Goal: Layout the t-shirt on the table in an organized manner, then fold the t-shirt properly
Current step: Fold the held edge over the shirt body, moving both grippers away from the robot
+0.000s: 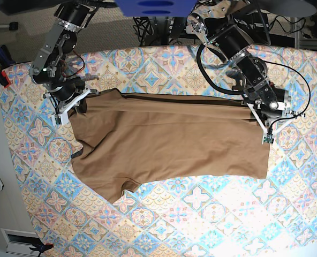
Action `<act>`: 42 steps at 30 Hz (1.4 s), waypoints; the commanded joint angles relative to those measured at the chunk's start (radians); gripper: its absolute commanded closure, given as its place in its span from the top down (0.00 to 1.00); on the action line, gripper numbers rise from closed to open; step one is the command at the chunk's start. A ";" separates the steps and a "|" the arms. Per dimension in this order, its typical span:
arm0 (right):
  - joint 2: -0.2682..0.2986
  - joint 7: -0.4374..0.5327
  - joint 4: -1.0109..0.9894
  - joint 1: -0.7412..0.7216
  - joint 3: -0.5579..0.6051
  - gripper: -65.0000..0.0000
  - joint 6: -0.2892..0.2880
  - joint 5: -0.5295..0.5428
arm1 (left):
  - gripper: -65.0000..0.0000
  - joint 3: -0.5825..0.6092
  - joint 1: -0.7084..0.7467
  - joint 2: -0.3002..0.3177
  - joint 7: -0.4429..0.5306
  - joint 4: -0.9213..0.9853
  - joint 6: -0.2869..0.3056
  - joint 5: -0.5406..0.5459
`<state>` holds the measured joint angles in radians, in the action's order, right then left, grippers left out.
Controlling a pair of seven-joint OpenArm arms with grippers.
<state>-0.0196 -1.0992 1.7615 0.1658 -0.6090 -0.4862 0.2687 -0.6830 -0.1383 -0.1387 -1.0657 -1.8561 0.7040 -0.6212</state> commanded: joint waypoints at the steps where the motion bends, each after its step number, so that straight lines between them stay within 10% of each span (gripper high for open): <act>1: 0.008 0.020 0.016 -0.012 -0.001 0.00 -0.003 0.010 | 0.00 -0.002 -0.016 0.003 0.005 0.009 -0.006 0.007; 42: 0.010 0.027 -0.008 -0.226 0.077 0.00 -0.003 0.010 | 0.00 -0.090 -0.039 0.078 -0.001 0.112 -0.006 0.045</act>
<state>-0.0166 -1.0954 1.7390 -0.0429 -0.5301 -0.4862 0.2630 -0.7746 -0.1604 -0.0669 -1.0668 -1.7241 0.7040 -0.5674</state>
